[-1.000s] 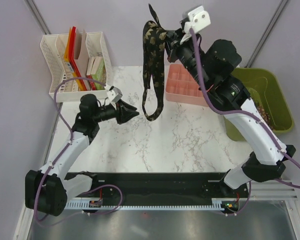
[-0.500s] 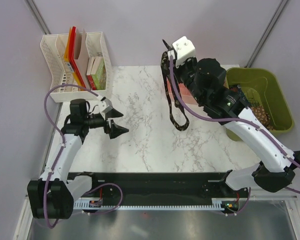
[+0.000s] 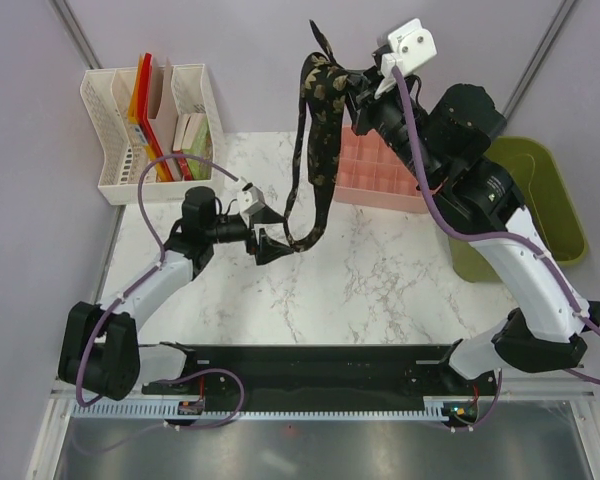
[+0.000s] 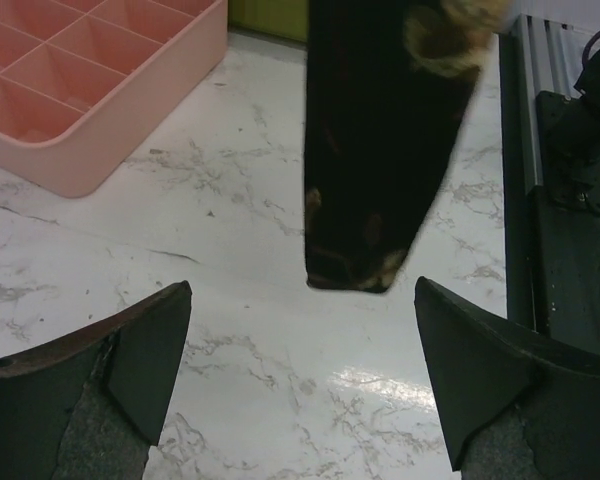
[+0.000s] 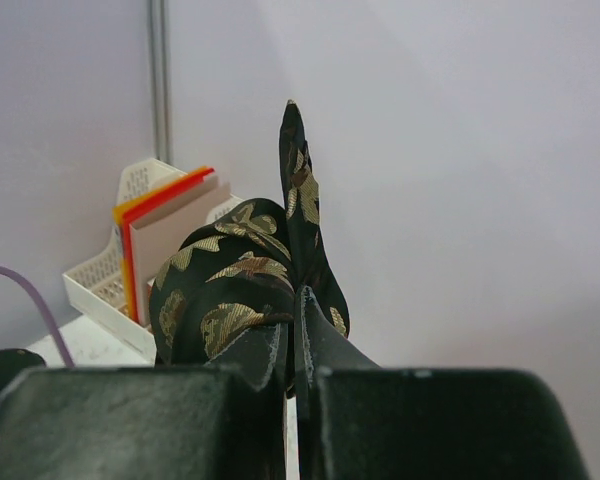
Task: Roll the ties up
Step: Place the tie at the center of the board.
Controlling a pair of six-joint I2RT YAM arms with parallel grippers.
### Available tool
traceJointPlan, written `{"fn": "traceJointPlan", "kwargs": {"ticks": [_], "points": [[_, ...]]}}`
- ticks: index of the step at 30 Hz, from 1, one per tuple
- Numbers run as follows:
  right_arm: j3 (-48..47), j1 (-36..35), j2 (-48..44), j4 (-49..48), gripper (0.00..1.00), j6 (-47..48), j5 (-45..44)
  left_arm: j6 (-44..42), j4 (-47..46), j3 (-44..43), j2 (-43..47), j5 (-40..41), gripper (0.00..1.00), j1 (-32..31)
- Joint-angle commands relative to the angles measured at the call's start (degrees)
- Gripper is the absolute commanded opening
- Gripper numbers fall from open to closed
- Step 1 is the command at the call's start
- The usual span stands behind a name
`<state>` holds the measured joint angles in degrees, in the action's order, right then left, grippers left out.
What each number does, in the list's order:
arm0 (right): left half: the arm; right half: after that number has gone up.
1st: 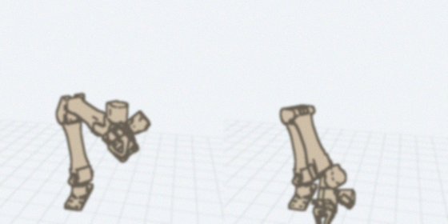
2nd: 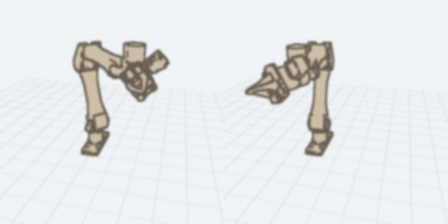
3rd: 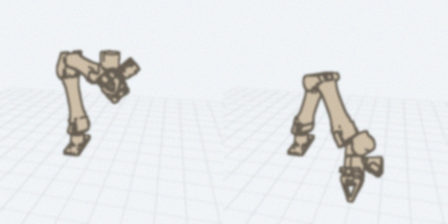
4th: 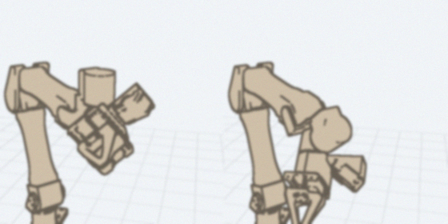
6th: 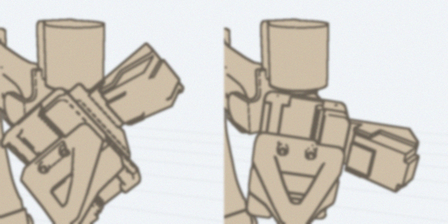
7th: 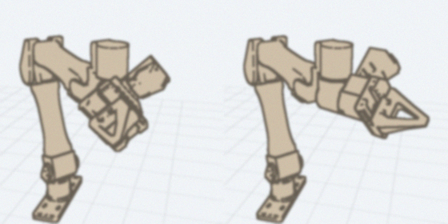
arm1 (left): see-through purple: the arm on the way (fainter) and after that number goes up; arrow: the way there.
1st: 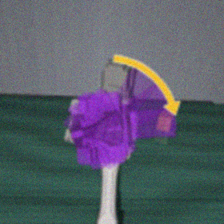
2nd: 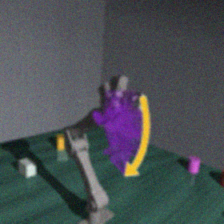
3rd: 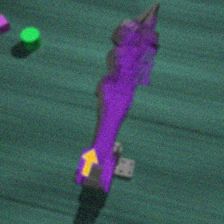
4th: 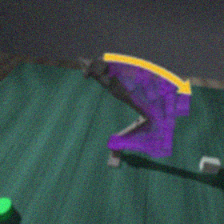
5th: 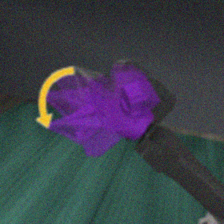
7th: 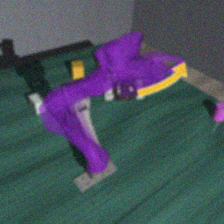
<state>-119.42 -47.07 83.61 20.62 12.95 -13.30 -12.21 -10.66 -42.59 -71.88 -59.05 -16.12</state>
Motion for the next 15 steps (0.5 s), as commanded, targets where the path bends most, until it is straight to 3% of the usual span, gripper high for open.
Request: {"fn": "traceJointPlan", "kwargs": {"ticks": [1,4,5,8,9,10,11,12,15], "points": [[-5.38,-0.39,1.82,-0.76,0.0,-6.61,5.56,9.91,-13.32,-3.02,-4.13,5.35,1.0,-2.07],[-6.44,-0.57,2.34,-0.76,0.0,-8.02,6.18,15.27,-17.02,-3.99,-5.55,-0.25,0.98,-3.74],[-6.71,-0.57,2.6,-0.85,0.0,-8.46,5.75,16.5,-17.55,-4.17,-5.56,-1.15,0.8,-4.44],[-6.53,-0.57,2.69,-0.93,0.0,-7.94,4.08,18.53,-18.08,-3.73,-4.07,-2.82,0.48,-6.29],[-5.92,-0.57,2.61,-1.02,0.0,-7.51,3.64,18.71,-17.82,-3.56,-3.45,-3.09,0.33,-6.12],[-5.39,-0.57,2.35,-1.11,0.0,-6.98,1.72,17.23,-13.04,-3.9,-2.66,-3.27,0.27,-5.86],[-4.69,-0.57,1.91,-1.2,0.0,-5.49,0.57,15.39,-10.03,-3.99,-0.74,-3.35,0.12,-5.42],[-2.42,-0.48,1.47,-1.2,0.0,-4.0,-0.92,9.98,-6.61,-4.69,0.32,-3.44,0.05,-4.28],[5.72,-0.57,-0.81,-1.9,0.0,3.96,-8.22,-3.37,12.97,-7.23,3.92,-4.23,0.02,0.71]]}}
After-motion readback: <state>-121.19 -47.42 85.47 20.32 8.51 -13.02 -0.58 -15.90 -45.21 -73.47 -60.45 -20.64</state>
